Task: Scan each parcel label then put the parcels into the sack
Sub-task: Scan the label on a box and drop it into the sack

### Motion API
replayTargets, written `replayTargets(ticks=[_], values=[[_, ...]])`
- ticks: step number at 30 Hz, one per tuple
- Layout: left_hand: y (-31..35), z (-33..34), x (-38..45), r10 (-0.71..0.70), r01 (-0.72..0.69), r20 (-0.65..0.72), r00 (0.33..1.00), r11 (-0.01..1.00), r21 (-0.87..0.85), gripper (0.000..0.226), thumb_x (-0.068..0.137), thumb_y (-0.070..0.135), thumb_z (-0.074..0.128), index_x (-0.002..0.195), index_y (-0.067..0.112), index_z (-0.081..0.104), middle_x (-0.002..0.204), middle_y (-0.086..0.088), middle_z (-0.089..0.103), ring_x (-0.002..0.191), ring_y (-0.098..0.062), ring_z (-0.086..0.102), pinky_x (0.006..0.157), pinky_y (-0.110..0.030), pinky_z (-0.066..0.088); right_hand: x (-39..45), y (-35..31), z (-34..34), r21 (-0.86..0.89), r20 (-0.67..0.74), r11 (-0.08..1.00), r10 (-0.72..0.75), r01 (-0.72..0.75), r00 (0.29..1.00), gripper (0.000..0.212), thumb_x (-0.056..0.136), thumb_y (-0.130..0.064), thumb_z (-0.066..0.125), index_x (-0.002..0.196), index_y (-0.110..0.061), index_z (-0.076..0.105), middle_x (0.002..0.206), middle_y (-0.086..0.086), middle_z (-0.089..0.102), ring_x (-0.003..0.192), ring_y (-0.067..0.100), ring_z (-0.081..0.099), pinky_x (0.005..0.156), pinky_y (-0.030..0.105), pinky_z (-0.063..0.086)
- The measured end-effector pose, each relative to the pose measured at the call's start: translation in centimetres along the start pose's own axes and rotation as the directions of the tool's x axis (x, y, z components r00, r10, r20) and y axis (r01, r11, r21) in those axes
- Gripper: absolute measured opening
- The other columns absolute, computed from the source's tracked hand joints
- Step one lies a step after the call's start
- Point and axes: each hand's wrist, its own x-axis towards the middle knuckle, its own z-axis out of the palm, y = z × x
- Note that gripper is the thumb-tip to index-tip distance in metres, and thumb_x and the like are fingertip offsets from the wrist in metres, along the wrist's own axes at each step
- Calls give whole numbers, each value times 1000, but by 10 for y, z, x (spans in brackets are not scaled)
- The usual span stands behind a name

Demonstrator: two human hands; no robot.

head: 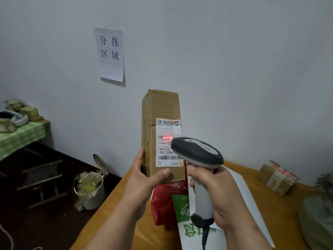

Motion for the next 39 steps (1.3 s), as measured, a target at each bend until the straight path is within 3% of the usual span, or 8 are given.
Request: replayTargets(ticks=[9,12,14,18,21,26,34,39], values=[[2,-14,9,-26,26,64,998,1000,-4,112,56,23,92,149,43,33,115,16,71,107,-4,67,76,-20,58,1,1,15,10,-52,1000,-6,7,999,13,67,-28,76,80,-27,78,73,-2,73,62,9,66,56,22,50],[1,-17,10,-39,40,74,996,999,-10,116,55,24,93,151,44,31,117,16,70,108,-5,67,79,-22,59,0,3,18,8,-64,1000,5,-5,998,8,76,-19,79,80,-26,79,74,-1,73,62,9,66,56,23,50],[1,-19,9,-48,49,83,995,999,-10,118,54,25,93,151,44,30,121,13,68,111,-8,66,82,-26,59,-2,4,20,8,-79,1000,12,-12,997,8,79,-16,79,80,-23,78,72,1,72,61,10,65,55,22,50],[1,-19,7,-62,63,117,991,998,-9,123,51,30,98,152,44,28,133,8,62,122,-16,60,94,-35,56,-6,4,22,11,-116,1000,12,-11,993,13,66,-28,77,77,-21,77,68,4,69,59,12,65,55,25,49],[2,-18,6,-68,69,144,987,998,-2,130,42,39,98,152,45,27,135,5,60,123,-18,59,99,-41,54,-10,3,22,16,-136,1000,11,-9,991,4,72,-21,80,75,-24,78,66,2,69,57,11,63,54,25,48],[2,-11,4,-70,70,173,982,998,3,133,37,45,98,151,46,29,136,5,59,123,-18,59,101,-45,52,-21,2,16,0,-168,1000,-22,22,986,26,84,-10,74,79,-35,77,71,-3,73,59,8,64,54,20,50],[-4,15,-9,-104,113,201,974,993,-32,126,41,34,99,147,50,32,129,7,61,116,-22,65,96,-49,54,-41,2,-7,-37,-238,999,-30,21,971,21,83,-19,78,84,-40,76,76,-6,74,65,6,66,65,29,49],[-6,68,-31,-93,101,256,962,995,-19,123,37,41,100,143,52,38,115,15,69,108,-20,70,96,-49,54,-63,-3,-56,-23,-334,1000,9,-18,943,17,67,-37,77,82,-29,75,68,1,69,72,19,66,77,45,52]])
